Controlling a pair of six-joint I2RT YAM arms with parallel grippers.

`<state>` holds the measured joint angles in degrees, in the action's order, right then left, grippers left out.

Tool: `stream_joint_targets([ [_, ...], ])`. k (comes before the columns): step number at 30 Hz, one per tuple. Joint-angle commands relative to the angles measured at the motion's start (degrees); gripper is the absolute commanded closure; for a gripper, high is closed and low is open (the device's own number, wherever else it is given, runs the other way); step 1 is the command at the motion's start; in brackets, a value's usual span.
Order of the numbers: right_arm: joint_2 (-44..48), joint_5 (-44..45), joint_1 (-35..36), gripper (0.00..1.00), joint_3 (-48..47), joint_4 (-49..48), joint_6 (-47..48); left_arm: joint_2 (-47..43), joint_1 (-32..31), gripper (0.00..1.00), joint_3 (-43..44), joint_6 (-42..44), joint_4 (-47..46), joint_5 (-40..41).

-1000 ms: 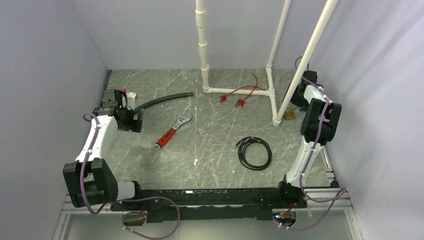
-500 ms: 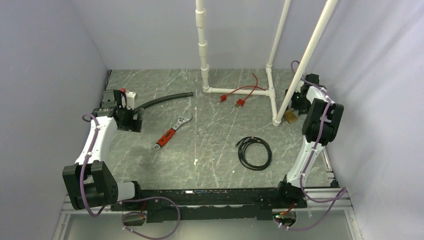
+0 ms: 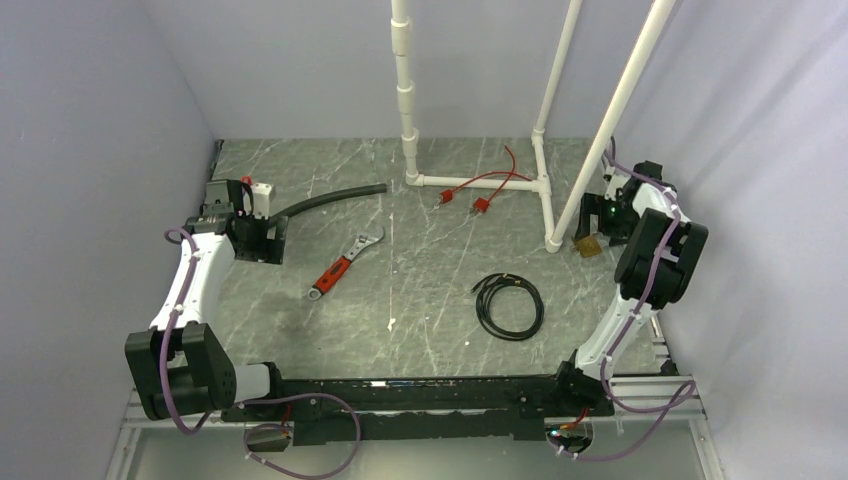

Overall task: Lock with the key
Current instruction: Adjust the lock at the center of the board.

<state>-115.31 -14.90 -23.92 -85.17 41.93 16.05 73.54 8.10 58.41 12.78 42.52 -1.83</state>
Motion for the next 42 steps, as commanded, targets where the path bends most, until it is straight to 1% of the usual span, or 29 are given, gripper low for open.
stream_joint_targets([
  [1, 5.52, 1.77, 0.1, 0.0, 2.37, -1.28, -4.91, -1.73, -0.13, 0.01, 0.52, -0.34, -0.69, -1.48],
  [5, 5.96, 5.16, -0.61, 0.0, 1.69, -1.83, -10.51, -1.56, -0.1, 0.01, 0.87, -0.25, -0.59, -1.6],
  [8, 5.5, 4.89, -1.39, 0.0, 0.3, 0.21, -13.72, -1.47, -0.15, 0.01, 1.06, -0.36, -0.6, -1.52],
  [13, 4.13, 7.21, -1.52, 0.0, 0.27, 3.04, -15.96, -1.55, -0.12, 0.01, 0.71, -0.68, -0.94, -1.56],
  [18, 2.28, 6.53, -1.61, 0.0, 0.78, 1.62, -19.12, -1.77, -0.11, 0.01, 0.2, -0.89, -1.46, -1.17],
  [23, -1.7, 5.98, -1.52, 0.0, -1.67, 0.45, -21.15, -1.97, -0.12, 0.01, -0.04, -0.82, -1.58, -0.61],
  [28, -4.81, 3.69, -1.11, 0.0, -6.36, -0.91, -21.06, -2.47, -0.1, 0.01, -0.36, -0.73, -1.48, -0.49],
  [31, -6.95, 2.67, -0.34, 0.0, -10.13, 0.29, -20.81, -2.52, -0.1, 0.01, -0.7, -0.72, -1.55, -0.47],
  [35, -8.34, 1.4, 1.64, 0.0, -12.34, -0.65, -19.16, -2.43, -0.1, 0.01, -0.8, -0.8, -1.65, -1.13],
  [38, -10.05, 0.05, 3.13, 0.0, -15.22, 1.24, -17.77, -2.05, -0.12, 0.01, -0.72, -0.82, -1.58, -1.11],
  [42, -9.41, -6.28, 3.84, 0.0, -15.47, 2.0, -14.3, -2.08, -0.1, 0.01, -0.89, -0.59, -1.42, -1.45],
])
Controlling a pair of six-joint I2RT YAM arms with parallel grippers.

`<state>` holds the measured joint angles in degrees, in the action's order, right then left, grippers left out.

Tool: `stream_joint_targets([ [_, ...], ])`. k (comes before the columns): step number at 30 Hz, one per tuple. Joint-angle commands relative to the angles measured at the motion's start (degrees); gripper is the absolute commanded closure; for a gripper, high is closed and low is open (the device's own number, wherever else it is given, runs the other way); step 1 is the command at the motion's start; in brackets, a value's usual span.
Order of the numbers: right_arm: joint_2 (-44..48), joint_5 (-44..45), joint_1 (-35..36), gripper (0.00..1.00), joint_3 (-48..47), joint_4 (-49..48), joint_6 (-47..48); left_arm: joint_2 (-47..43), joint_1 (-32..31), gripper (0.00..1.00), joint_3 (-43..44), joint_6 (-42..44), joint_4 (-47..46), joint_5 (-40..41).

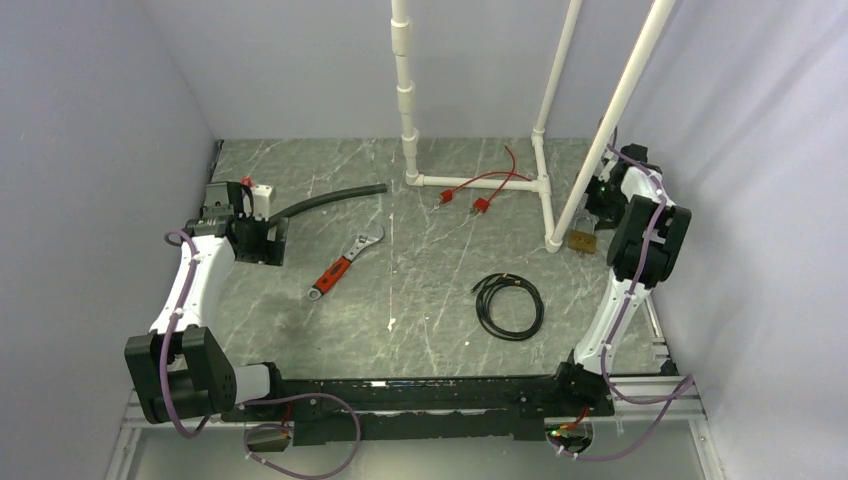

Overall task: Lock with the key
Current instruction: Adjust the lock at the center of the board.

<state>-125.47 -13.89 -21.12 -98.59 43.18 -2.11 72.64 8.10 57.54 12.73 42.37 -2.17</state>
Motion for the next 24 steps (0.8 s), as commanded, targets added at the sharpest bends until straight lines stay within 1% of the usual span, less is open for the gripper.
stream_joint_targets([
  [1, 1.15, -8.36, 1.22, 0.0, -1.63, 0.61, 4.53, -1.26, -0.1, 0.01, -0.13, -0.46, -1.32, -1.31],
  [3, 1.9, -9.1, 1.18, 0.0, -1.08, 0.85, 5.36, -1.19, -0.13, 0.01, -0.08, -0.48, -1.18, -1.68],
  [6, 3.85, -5.45, 0.81, 0.0, 0.55, 0.5, 5.68, -0.93, -0.15, 0.01, 0.28, -0.56, -1.14, -1.66],
  [9, 7.84, -0.75, 0.65, 0.0, 4.72, -1.43, 6.99, -0.83, -0.11, 0.01, 0.3, -0.64, -1.36, -1.8],
  [12, 11.63, 0.63, 0.69, 0.0, 8.93, -3.2, 9.63, -0.63, -0.11, 0.01, 0.29, -0.65, -1.59, -2.5],
  [16, 10.92, 1.63, 0.58, 0.0, 9.88, -1.86, 11.8, 0.01, -0.1, 0.01, 0.68, -0.99, -1.97, -2.53],
  [24, 10.03, 5.42, 1.72, 0.02, 13.51, -5.54, 12.19, 0.22, -0.11, 0.01, 1.3, -1.45, -2.03, -2.15],
])
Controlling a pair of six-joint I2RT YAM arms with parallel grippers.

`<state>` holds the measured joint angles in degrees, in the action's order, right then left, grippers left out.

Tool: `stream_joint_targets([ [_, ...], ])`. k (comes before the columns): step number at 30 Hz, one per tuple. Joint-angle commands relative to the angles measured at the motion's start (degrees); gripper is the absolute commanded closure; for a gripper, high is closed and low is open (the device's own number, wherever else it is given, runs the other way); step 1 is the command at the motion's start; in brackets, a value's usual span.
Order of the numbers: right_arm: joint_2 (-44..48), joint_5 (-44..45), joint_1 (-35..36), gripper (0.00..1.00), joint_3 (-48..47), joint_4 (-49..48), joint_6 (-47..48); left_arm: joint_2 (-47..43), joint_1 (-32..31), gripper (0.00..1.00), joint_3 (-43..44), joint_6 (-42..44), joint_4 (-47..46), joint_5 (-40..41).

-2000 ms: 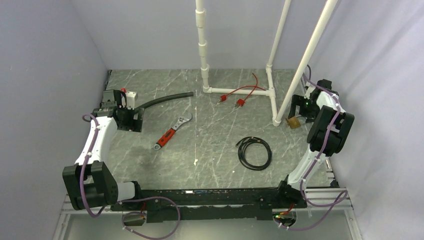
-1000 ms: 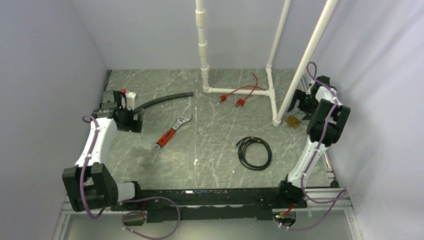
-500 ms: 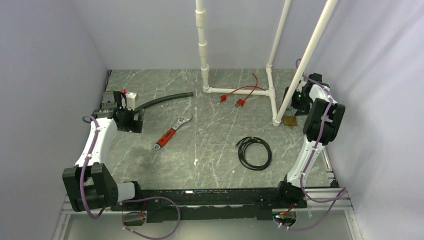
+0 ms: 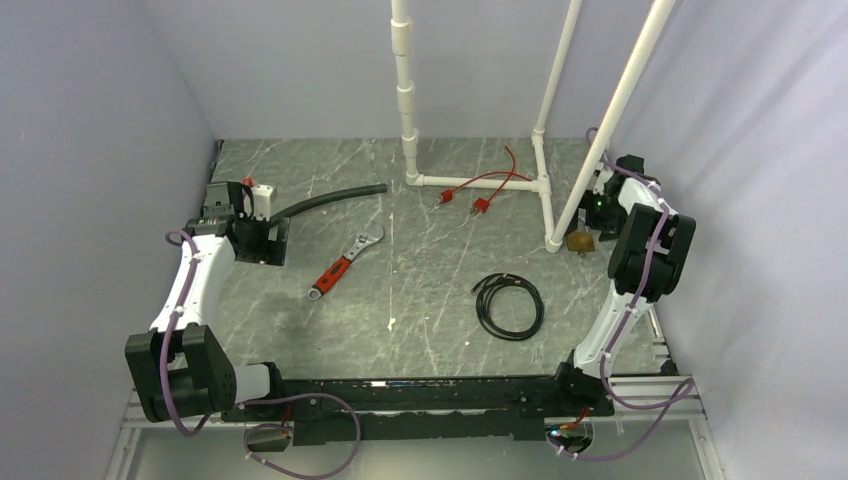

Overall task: Lock with the key
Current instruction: Adjust the lock at the center of the board, then pick up the lock from the center of the board.

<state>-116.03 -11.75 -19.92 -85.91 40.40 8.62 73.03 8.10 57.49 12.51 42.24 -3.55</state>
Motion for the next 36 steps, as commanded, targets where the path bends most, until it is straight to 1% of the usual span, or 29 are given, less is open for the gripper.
stream_joint_targets([
  [1, 0.52, 3.69, 0.63, 0.02, 1.27, -2.97, 1.53, -0.24, -0.14, 0.01, 1.39, -1.26, -1.89, -0.78],
  [7, 2.0, 5.88, 1.13, 0.05, 5.91, -5.93, 3.01, 0.12, -0.11, 0.01, 1.47, -1.94, -2.29, -1.23],
  [12, 1.33, 6.65, 1.51, 0.08, 7.78, -7.26, 2.94, 0.91, -0.15, 0.01, 2.05, -1.99, -2.26, -1.36],
  [14, 0.96, 6.44, 1.62, 0.12, 7.86, -7.19, 3.06, 1.19, -0.17, 0.01, 2.25, -1.88, -2.25, -1.14],
  [22, 2.06, 5.69, 1.37, 0.38, 10.32, -6.92, 4.48, 1.4, -0.06, 0.01, 2.18, -2.18, -2.08, -0.65],
  [24, 3.02, 5.6, 0.45, 0.43, 10.91, -6.5, 5.24, 1.34, -0.1, 0.01, 2.18, -2.33, -2.05, -0.73],
  [27, 4.59, 3.6, -2.56, 0.46, 10.49, -4.96, 6.24, 1.07, -0.1, 0.01, 2.03, -2.56, -2.07, -1.14],
  [30, 7.38, 0.19, -6.2, 0.48, 11.08, -4.08, 8.19, 0.75, -0.14, 0.01, 1.93, -2.83, -1.9, -1.27],
  [36, 15.83, -7.31, -11.85, 0.49, 16.5, -4.24, 15.84, 0.12, -0.14, 0.01, 1.46, -2.86, -1.81, -1.71],
])
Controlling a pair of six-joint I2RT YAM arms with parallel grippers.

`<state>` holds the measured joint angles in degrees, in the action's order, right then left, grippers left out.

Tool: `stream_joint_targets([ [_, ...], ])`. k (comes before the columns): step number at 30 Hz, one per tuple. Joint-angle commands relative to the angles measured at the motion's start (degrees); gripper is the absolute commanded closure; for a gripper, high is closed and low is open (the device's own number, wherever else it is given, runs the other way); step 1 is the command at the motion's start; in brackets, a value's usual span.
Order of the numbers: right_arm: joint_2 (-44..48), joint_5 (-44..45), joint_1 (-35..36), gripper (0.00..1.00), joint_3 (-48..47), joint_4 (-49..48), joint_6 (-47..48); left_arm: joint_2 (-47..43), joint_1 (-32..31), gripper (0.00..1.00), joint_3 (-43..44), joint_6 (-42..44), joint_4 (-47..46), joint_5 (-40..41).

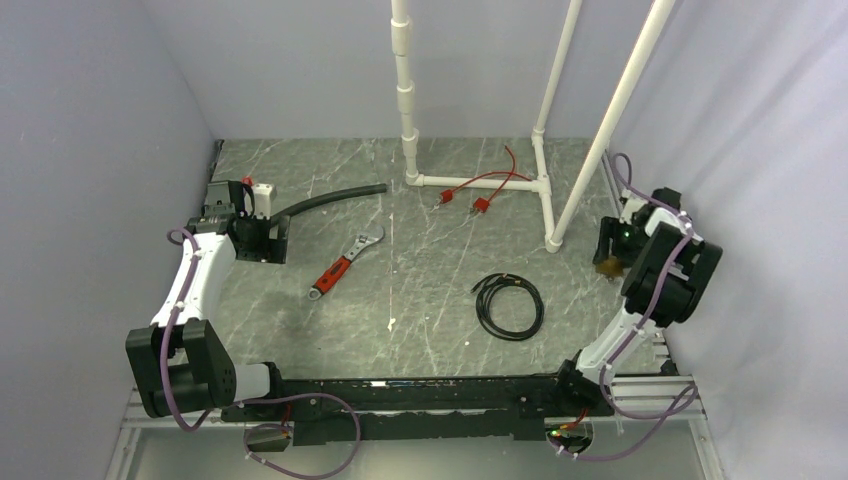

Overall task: Lock with the key
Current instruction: Pick up the lock from the center of the board.

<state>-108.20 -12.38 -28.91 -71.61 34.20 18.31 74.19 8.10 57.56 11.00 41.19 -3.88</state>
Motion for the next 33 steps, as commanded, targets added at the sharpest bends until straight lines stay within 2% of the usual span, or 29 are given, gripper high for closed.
stream_joint_targets([
  [1, 9.28, -8.01, -3.51, 0.49, 3.02, 2.34, 7.46, -1.19, -0.14, 0.01, 1.3, -1.49, -0.68, -1.45],
  [12, 28.23, -18.14, -5.64, 0.51, 13.58, 11.29, 20.98, -2.3, -0.21, 0.01, 0.63, -1.75, -0.8, -2.12],
  [19, 35.6, -22.59, -5.48, 0.51, 16.81, 17.37, 27.74, -2.27, -0.19, 0.01, 0.1, -3.3, -1.45, -2.7],
  [23, 37.7, -23.43, -3.13, 0.53, 18.08, 20.72, 32.43, -2.47, -0.19, 0.01, -0.26, -3.7, -1.97, -2.34],
  [26, 38.87, -22.59, 1.79, 0.54, 19.16, 20.86, 33.54, -2.15, -0.23, 0.01, 0.12, -3.79, -1.84, -1.96],
  [33, 41.76, -17.12, 18.12, 0.55, 21.6, 17.86, 31.31, -2.35, -0.19, 0.01, 1.59, -3.15, -0.51, -3.2],
])
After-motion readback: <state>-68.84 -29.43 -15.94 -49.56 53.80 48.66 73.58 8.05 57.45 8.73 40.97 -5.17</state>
